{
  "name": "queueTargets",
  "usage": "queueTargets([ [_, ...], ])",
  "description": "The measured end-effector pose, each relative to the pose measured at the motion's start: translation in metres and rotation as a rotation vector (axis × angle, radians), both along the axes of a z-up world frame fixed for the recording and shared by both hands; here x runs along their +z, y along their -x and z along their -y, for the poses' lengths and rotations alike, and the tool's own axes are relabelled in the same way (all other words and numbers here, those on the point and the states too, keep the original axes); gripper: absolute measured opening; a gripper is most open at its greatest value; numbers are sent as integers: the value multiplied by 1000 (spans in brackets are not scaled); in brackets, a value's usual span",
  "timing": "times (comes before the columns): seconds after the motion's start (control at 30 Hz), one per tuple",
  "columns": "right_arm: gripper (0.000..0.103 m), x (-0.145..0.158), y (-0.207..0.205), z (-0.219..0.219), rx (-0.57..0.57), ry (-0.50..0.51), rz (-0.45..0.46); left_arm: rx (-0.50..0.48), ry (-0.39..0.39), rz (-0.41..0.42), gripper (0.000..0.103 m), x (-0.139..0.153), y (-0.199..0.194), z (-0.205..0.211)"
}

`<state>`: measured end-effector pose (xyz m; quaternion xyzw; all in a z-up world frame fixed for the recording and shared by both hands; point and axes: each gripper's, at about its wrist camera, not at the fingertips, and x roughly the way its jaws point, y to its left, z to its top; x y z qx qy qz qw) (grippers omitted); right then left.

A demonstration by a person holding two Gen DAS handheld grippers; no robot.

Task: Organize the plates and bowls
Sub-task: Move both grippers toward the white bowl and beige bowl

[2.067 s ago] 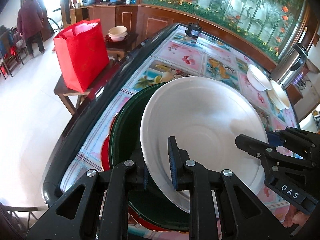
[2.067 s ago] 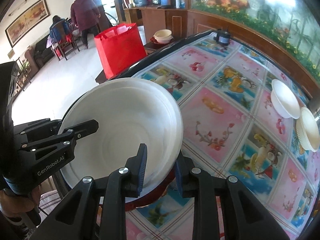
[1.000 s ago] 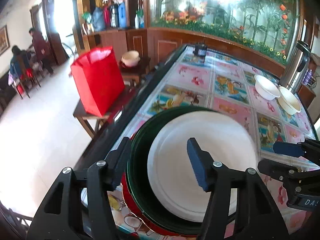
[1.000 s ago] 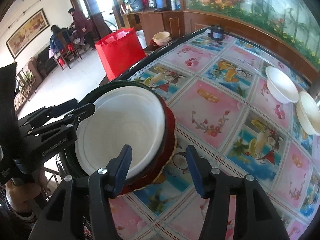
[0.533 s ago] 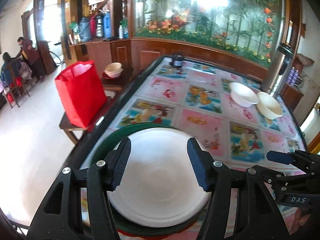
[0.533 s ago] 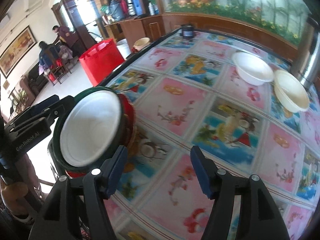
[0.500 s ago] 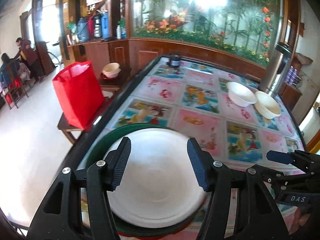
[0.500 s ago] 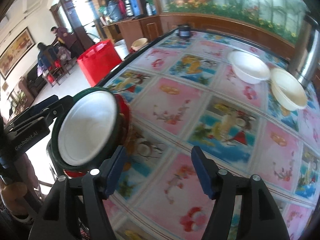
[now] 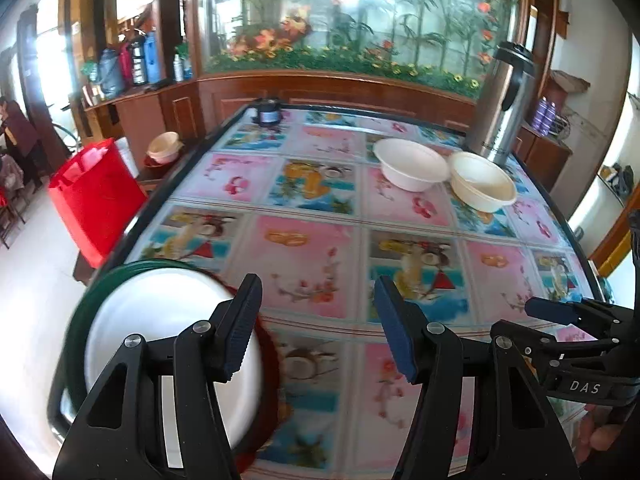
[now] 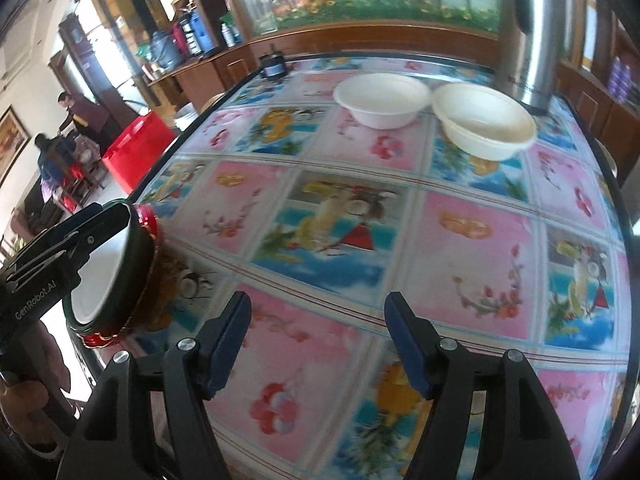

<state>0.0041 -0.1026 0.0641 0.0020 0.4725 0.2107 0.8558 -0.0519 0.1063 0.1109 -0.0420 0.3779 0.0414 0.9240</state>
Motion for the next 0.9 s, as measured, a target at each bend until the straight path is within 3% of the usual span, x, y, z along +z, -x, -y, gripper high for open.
queueTargets([
  [0.9,72,-15,-58,89,-148,20,-36,-124,10,-110,59,-38,-93,104],
])
